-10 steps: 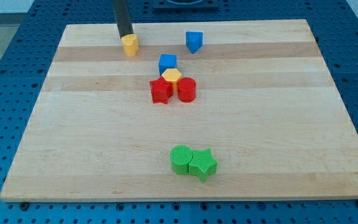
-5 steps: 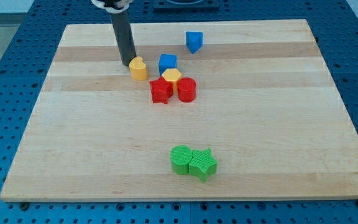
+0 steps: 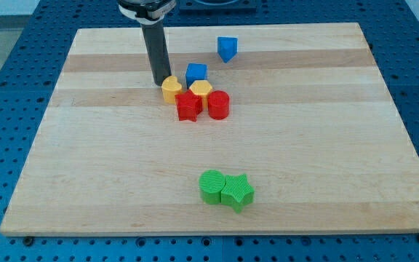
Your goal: Slide the green circle to the green star
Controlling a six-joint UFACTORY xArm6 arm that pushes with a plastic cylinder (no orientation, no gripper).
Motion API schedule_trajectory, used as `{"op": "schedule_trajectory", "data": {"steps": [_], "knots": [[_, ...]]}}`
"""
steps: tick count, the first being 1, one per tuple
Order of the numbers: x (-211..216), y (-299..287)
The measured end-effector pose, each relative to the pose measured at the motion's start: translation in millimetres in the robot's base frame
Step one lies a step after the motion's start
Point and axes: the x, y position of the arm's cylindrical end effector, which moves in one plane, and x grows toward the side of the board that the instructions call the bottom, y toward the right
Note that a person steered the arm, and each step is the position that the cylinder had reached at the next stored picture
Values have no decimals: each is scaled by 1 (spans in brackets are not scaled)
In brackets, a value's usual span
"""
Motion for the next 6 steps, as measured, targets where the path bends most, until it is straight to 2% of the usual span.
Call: {"op": "schedule_trajectory", "data": {"steps": [3, 6], "knots": [[1, 10], [-39, 18]]}}
